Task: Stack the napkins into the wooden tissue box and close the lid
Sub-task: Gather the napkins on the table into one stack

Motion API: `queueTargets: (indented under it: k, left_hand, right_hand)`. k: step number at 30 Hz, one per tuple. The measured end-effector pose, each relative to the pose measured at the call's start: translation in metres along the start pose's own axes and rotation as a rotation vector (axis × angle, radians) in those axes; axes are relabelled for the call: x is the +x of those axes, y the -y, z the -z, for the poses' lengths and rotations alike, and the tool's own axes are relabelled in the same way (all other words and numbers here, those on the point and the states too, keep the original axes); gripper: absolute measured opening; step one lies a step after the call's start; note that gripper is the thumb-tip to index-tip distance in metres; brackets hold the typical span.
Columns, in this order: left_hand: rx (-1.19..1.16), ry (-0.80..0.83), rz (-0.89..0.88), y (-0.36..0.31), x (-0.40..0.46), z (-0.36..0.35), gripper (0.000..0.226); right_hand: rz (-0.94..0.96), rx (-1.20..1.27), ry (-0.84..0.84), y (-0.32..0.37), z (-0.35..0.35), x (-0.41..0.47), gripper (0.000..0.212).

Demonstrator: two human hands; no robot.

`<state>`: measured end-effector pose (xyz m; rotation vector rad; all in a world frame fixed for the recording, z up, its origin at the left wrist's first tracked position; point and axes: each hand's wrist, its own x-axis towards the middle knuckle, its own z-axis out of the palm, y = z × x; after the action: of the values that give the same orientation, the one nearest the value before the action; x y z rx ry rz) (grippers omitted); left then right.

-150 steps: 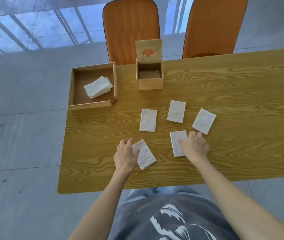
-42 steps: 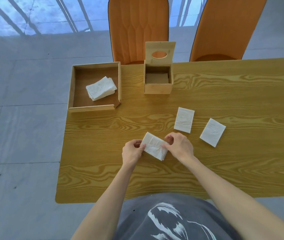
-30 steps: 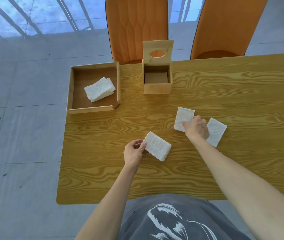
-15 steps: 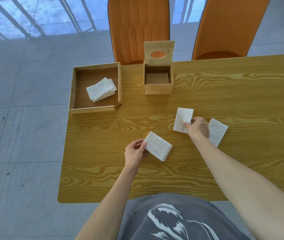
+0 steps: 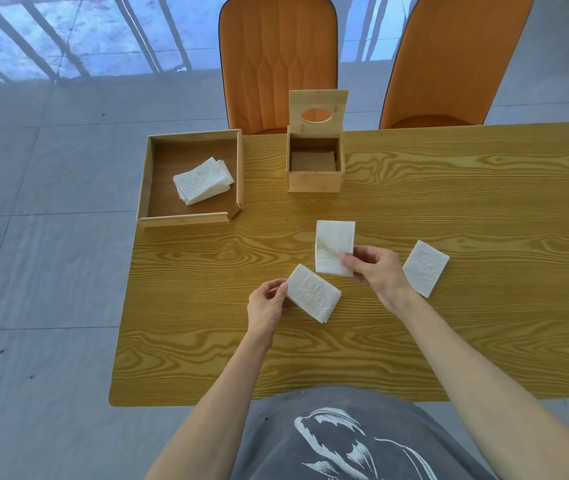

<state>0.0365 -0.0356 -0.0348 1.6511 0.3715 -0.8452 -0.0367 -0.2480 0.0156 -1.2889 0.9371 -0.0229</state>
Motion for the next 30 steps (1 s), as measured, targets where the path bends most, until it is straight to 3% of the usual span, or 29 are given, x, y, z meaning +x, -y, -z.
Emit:
queueTargets:
  k: [3, 6, 9, 14, 22, 25, 30]
  left_hand:
    - [-0.002, 0.000, 0.001, 0.000, 0.001, 0.001, 0.011]
    - [0.008, 0.004, -0.005, 0.000, 0.001, 0.001, 0.015]
    - [0.023, 0.008, -0.015, 0.001, 0.000, 0.001, 0.020]
    - [0.033, 0.002, -0.018, 0.001, 0.000, 0.002, 0.016]
    - [0.071, -0.002, -0.030, -0.002, -0.002, 0.002, 0.017]
    - [0.076, -0.010, -0.028, -0.004, -0.004, 0.001, 0.018]
    - [0.103, -0.014, -0.027, -0.005, -0.003, -0.001, 0.018]
  right_hand:
    - [-0.105, -0.035, 0.023, -0.015, -0.008, -0.006, 0.037]
    - [-0.117, -0.237, -0.170, -0.033, -0.009, -0.009, 0.047]
    - [-0.147, -0.230, -0.238, -0.037, -0.006, -0.010, 0.053]
    - [-0.160, -0.192, -0.092, -0.030, -0.003, -0.009, 0.042]
    - [-0.131, -0.187, 0.310, -0.026, -0.009, -0.002, 0.036]
    - [-0.089, -0.347, 0.291, -0.033, -0.016, 0.002, 0.033]
    - [0.157, -0.734, 0.082, -0.040, -0.029, -0.001, 0.028]
